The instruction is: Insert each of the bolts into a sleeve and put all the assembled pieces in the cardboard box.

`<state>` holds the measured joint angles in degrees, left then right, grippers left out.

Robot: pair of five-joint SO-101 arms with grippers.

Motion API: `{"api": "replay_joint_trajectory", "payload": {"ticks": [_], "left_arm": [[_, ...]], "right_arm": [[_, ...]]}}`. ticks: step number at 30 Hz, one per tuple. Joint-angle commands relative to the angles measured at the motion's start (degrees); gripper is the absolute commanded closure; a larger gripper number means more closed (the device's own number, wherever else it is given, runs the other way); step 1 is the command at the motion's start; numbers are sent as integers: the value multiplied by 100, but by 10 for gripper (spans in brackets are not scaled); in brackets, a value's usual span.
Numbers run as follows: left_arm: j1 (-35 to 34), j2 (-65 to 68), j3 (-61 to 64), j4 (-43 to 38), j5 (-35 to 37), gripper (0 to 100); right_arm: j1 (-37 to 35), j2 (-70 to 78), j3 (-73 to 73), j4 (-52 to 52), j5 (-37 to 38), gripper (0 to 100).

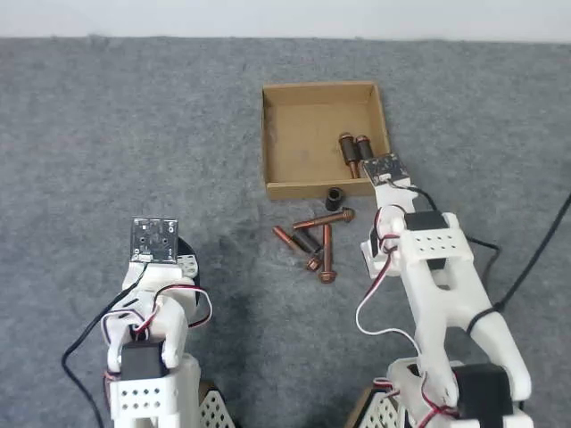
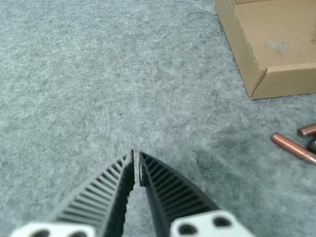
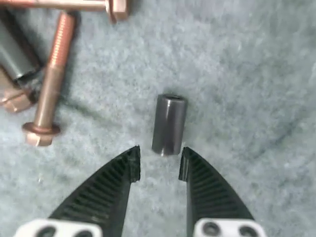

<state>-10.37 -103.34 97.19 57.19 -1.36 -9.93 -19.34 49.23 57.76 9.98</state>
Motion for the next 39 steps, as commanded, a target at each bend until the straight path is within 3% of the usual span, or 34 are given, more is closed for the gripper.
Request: {"api": "replay_joint_trajectory", "payload": {"ticks": [1,7,22,27,32,39], "left_arm": [[-35,-88,-66,-158,-44,988],[-35,-88,-66,-158,-44,988],[-35,-88,-66,-158,-44,988],[-35,-88,-66,-158,-44,988],[-44,-88,-66,-149,-44,988],[-229,-88,-66,-149,-35,988]], "right_arm": [[13,-48,26,-312,97,885],[66,699,26,-1007,105,886],[295,901,-79,-927,114,889],[295,910,-70,-927,334,997],[347,866,-70,-875,378,991],[989,787,-105,-725,9,991]]}}
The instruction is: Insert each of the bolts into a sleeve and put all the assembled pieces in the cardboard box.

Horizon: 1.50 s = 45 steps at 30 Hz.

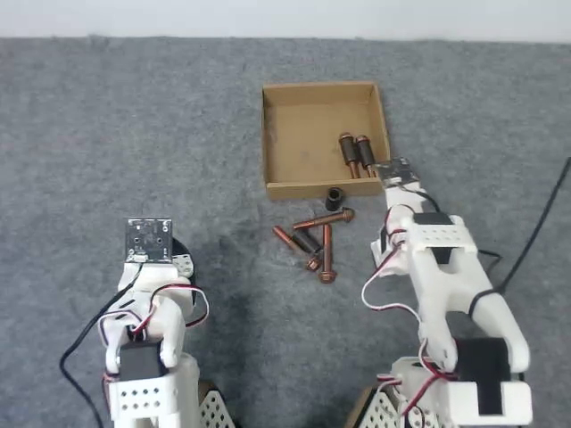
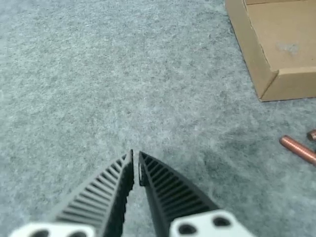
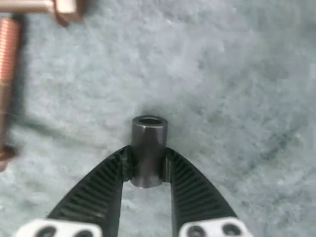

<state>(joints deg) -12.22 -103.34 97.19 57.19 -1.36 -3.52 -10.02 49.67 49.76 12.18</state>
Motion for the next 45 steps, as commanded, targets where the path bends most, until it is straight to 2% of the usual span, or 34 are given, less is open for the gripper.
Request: {"api": "replay_joint_trajectory", "payload": {"ticks": [1,12,16,19,25,33,36,45], "left_arm": [[-44,-88,-66,-149,-35,988],[-26,-97,-66,-167,-9,988],[44,-105,-127,-193,-9,988],[352,-88,-251,-123,-26,988],[976,-79,-919,527,-255,988],[1486,9,-2185,1292,-510,988],[1521,554,-2651,1292,-510,988],[1618,3385,-4338,1275,-492,988]], "right_arm": [[453,-215,-149,75,-273,991],[1464,-1305,738,31,-396,991],[1613,-1402,914,31,-396,991],[1560,-1393,932,-119,-308,991],[1560,-1393,976,-215,-237,991],[1560,-1393,985,-215,-237,991],[1560,-1393,985,-215,-237,991],[1560,-1393,985,-215,-237,991]]}}
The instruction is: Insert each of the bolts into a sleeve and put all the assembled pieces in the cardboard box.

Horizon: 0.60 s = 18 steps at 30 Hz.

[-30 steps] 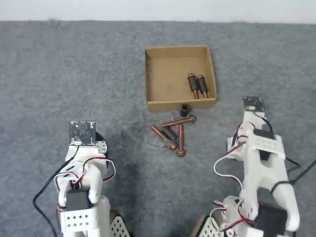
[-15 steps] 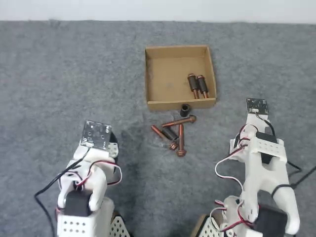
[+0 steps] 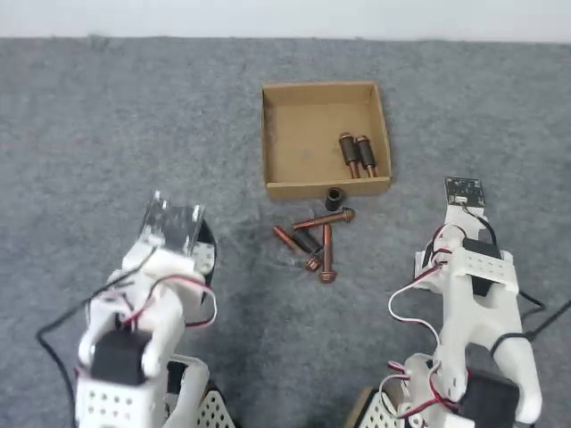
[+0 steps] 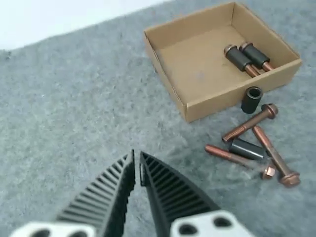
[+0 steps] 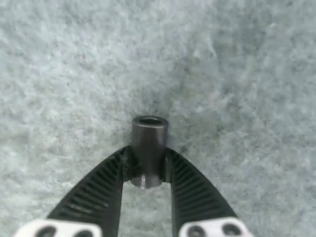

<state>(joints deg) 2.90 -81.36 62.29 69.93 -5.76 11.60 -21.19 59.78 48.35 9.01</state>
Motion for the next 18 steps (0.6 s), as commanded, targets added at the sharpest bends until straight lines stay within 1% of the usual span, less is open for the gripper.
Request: {"api": "replay_joint_trajectory", "payload": {"ticks": [1,4,9,12,16,18], "left_arm": [[211,1407,-963,0,-53,988],[651,1899,-1253,0,-62,988],[1670,2444,-1560,-9,-79,987],[2163,2716,-1684,-237,-79,983],[2453,3288,-1859,-536,-132,897],[2505,3736,-2018,-589,-378,859]], "right_arm": [[48,-277,-26,-75,79,991],[48,-277,-26,-75,79,991],[57,-277,-26,-75,79,991],[75,-277,-26,-75,79,991],[84,-277,-26,-66,79,991],[84,-277,-26,-66,79,991]]}}
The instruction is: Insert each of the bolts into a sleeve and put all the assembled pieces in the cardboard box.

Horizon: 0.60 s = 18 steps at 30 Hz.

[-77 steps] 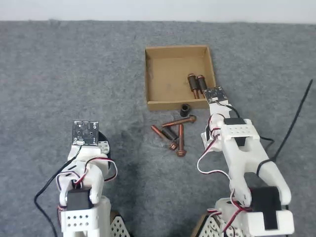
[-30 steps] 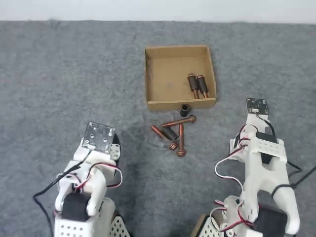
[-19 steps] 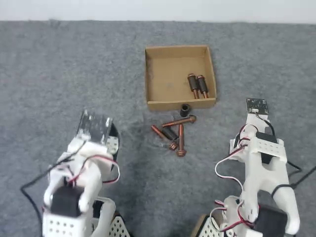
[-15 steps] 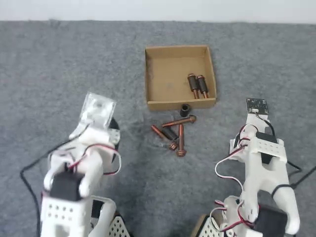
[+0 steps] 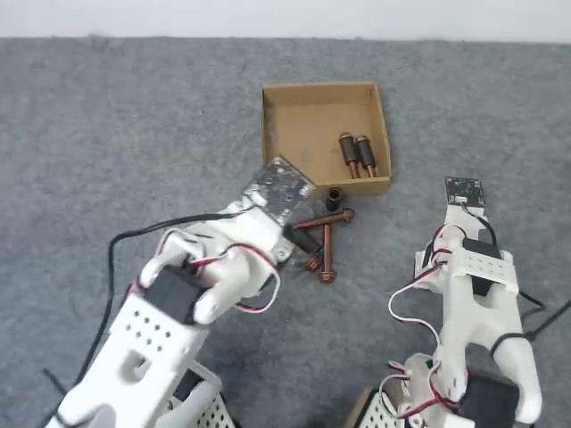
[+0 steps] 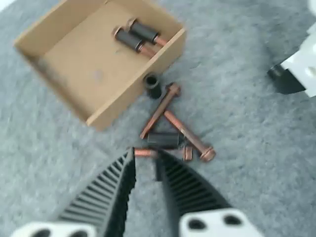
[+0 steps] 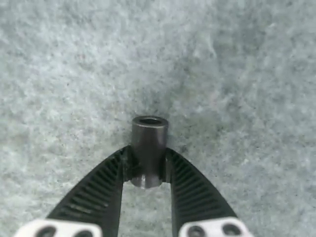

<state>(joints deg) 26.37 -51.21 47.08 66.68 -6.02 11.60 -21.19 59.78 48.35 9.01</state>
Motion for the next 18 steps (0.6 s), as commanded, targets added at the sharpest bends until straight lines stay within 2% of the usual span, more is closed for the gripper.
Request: {"api": "replay_joint_trajectory", "payload": {"ticks": [1,10,18], "left_arm": [[158,993,-611,-264,-466,854],[167,3262,-1930,-290,-765,897],[246,4914,-2800,-791,-923,913]], "right_arm": [[84,-277,-26,-66,79,991],[66,-277,-26,-84,88,991],[66,-268,-18,-198,88,991]]}}
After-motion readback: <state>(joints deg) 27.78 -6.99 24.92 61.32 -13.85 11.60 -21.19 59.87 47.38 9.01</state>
